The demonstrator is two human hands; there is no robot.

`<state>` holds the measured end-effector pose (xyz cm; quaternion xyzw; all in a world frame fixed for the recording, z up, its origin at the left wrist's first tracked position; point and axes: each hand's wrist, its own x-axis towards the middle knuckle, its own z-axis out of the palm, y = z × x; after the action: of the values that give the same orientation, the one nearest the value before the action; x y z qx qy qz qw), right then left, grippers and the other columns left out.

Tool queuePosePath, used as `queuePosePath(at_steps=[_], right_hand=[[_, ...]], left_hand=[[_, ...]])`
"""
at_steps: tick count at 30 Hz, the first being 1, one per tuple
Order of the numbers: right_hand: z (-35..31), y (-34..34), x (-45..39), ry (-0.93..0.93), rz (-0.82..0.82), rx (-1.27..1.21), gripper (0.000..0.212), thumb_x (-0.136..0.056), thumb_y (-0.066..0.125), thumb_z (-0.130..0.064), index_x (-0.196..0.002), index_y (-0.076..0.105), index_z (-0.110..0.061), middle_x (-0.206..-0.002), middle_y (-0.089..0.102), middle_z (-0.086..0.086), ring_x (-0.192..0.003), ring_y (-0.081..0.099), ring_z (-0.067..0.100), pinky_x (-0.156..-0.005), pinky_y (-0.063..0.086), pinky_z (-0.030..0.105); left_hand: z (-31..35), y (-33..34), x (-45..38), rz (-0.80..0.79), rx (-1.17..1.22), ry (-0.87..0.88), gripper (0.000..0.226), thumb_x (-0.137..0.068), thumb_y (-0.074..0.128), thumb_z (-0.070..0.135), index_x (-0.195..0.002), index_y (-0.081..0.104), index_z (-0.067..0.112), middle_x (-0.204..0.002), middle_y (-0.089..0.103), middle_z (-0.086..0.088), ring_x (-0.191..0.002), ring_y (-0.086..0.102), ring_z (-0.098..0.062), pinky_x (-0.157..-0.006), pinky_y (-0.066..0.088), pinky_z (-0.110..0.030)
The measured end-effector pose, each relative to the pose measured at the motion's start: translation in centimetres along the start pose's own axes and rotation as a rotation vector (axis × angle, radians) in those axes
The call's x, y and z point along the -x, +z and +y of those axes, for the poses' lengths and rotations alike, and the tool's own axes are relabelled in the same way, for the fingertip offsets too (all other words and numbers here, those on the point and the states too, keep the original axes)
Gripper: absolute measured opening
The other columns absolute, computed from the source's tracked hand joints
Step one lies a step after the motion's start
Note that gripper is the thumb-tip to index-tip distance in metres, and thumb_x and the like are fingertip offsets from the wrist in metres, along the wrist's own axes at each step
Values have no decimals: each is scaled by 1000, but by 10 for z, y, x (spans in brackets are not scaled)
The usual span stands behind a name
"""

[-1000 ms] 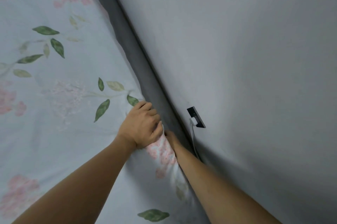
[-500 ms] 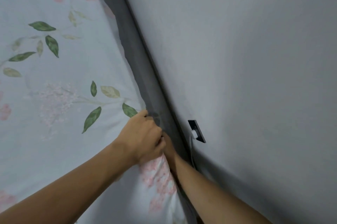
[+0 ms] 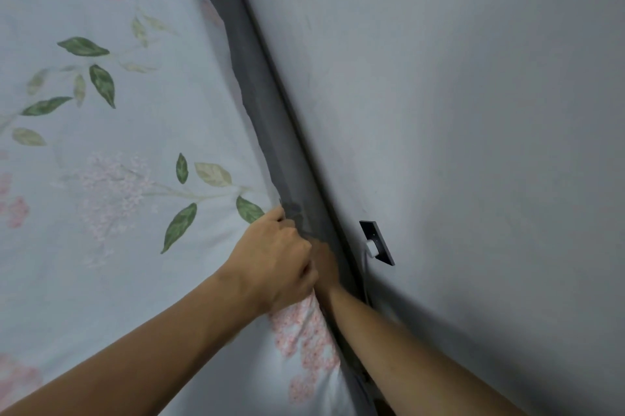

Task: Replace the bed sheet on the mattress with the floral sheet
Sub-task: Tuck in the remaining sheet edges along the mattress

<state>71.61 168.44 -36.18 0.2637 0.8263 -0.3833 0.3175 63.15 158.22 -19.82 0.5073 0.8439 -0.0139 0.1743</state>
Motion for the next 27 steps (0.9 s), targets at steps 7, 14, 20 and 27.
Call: queuePosePath(at_steps=[7, 14, 20, 27], right_hand=[[-24, -35, -41, 132, 46, -771, 25, -94, 55, 8, -112, 72, 4, -106, 74, 23, -93, 67, 26, -79, 55, 32], [-60, -80, -33, 194, 41, -774, 33, -99, 48, 4, -101, 71, -20, -109, 76, 15, -93, 71, 26, -68, 54, 23], [-145, -95, -29, 119, -13, -721, 31, -98, 50, 0, -103, 74, -20, -104, 77, 3, -97, 70, 21, -75, 57, 25], [-216, -90, -140, 95, -52, -845, 38, -102, 63, -26, -140, 58, -23, -128, 69, 0, -119, 66, 21, -90, 57, 29]], left_hand=[[-1, 6, -8, -130, 70, -54, 44, -103, 28, 41, -73, 55, 23, -83, 67, 0, -80, 44, -17, -92, 28, -38], [-61, 5, 9, 83, 116, -120, 29, -86, 55, 37, -104, 73, 23, -117, 67, -3, -116, 59, -25, -112, 37, -43], [-160, -51, 24, -51, 182, -383, 63, -96, 54, 36, -157, 38, 31, -169, 26, 2, -155, 24, -24, -124, 26, -49], [-278, -73, -57, -13, 134, -410, 65, -105, 32, 54, -164, 11, 38, -174, 1, 2, -160, -3, -24, -129, 9, -47]])
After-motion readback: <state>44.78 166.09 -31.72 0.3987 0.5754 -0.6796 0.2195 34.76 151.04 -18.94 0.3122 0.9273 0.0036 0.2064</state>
